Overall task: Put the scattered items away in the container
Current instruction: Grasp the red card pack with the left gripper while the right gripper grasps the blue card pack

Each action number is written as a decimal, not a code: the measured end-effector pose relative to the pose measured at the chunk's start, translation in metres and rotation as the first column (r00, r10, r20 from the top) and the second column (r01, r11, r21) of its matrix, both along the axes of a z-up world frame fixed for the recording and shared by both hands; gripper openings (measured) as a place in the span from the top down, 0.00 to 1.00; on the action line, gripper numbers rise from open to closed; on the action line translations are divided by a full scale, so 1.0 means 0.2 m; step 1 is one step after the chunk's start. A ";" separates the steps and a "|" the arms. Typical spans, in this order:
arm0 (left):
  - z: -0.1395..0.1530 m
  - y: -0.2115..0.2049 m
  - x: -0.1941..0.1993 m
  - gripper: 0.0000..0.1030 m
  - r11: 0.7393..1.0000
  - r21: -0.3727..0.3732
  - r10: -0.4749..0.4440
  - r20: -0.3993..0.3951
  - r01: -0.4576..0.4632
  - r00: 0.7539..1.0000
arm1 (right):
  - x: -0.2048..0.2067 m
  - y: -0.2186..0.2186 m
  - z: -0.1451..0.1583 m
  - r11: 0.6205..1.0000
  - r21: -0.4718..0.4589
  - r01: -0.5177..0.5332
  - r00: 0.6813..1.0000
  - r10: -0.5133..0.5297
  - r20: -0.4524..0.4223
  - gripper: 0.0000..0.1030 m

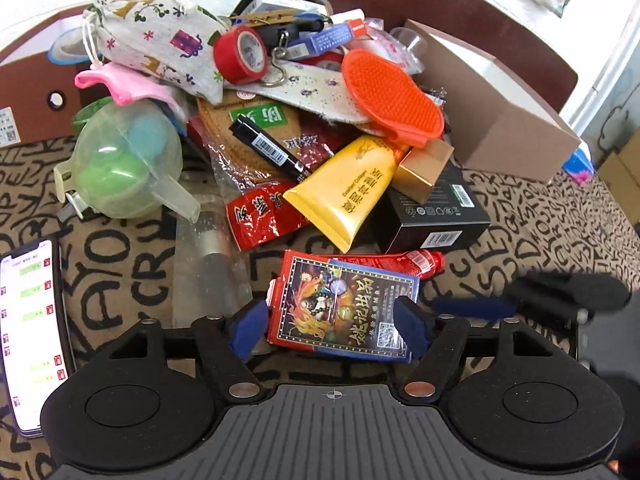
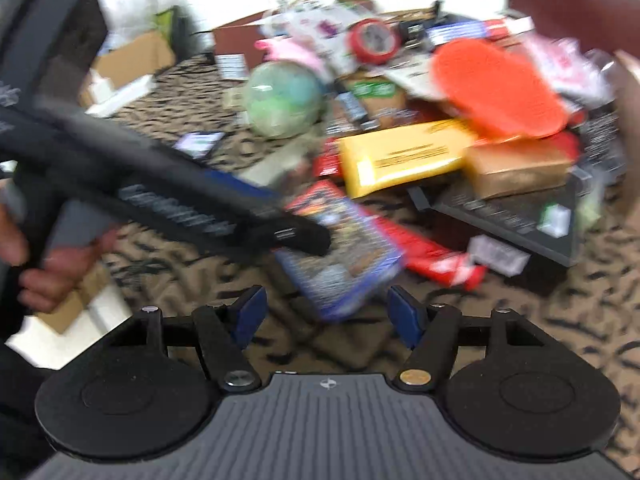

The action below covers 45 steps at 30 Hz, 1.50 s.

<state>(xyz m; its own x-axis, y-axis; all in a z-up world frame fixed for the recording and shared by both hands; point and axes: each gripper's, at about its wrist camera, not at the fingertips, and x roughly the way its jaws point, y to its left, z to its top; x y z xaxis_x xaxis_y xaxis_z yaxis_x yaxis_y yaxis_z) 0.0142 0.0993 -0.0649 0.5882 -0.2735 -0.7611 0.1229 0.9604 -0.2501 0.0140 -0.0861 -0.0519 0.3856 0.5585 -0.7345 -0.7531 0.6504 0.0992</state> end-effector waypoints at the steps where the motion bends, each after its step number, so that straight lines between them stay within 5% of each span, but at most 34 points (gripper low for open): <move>1: 0.00 0.00 0.00 0.21 1.000 0.001 -0.005 -0.004 0.005 1.000 | 0.01 -0.01 0.00 1.000 -0.006 0.005 1.000 -0.005 0.009 0.31; 12: -0.06 0.03 0.07 0.19 0.999 -0.030 0.024 -0.010 -0.024 1.000 | 0.04 0.11 -0.04 0.989 -0.081 -0.121 0.983 0.131 0.129 0.24; 18: -0.09 0.01 0.07 0.31 0.999 -0.039 -0.040 -0.033 0.039 0.999 | 0.00 0.11 -0.08 0.983 -0.140 -0.120 0.984 0.136 0.117 0.29; 25: -0.13 -0.01 0.09 0.27 0.996 -0.059 -0.073 -0.059 0.070 0.996 | 0.00 0.04 -0.11 0.988 -0.117 -0.101 0.994 0.106 0.036 0.31; 30: -0.12 -0.03 0.08 0.34 0.995 -0.032 -0.097 -0.056 0.096 0.994 | -0.02 0.03 -0.10 0.990 -0.112 -0.083 0.996 0.087 0.034 0.31; 45: -0.14 -0.04 0.07 0.32 0.994 -0.029 -0.110 -0.056 0.108 0.992 | -0.02 0.01 -0.10 0.996 -0.080 -0.043 0.999 0.045 0.016 0.31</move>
